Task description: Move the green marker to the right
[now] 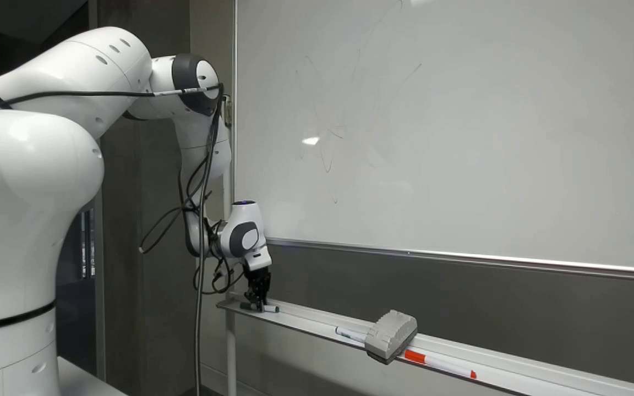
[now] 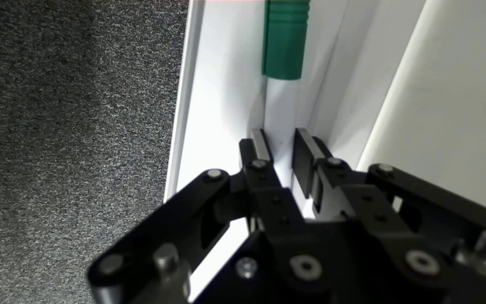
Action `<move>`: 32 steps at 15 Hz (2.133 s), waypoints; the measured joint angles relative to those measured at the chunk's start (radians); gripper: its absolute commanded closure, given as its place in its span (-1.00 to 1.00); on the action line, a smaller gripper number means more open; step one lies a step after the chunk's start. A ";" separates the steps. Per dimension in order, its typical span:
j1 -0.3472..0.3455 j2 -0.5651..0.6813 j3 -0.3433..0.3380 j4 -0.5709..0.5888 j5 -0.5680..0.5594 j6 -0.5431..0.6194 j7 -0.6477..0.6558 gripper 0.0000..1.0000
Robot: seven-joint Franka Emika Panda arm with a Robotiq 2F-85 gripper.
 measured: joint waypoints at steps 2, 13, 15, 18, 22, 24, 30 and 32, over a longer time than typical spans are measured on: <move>0.000 -0.007 0.003 -0.002 0.001 -0.008 -0.028 0.89; 0.000 -0.081 0.005 -0.010 0.003 -0.191 -0.140 0.89; -0.012 -0.102 0.019 -0.012 0.004 -0.228 -0.173 0.89; -0.067 -0.136 0.077 -0.017 0.035 -0.289 -0.264 0.89; -0.142 -0.173 0.144 -0.022 0.117 -0.376 -0.419 0.85; -0.150 -0.189 0.139 -0.023 0.125 -0.427 -0.452 0.65; -0.130 -0.204 0.102 -0.036 0.083 -0.550 -0.465 0.91; -0.123 -0.204 0.098 -0.037 0.074 -0.568 -0.465 0.91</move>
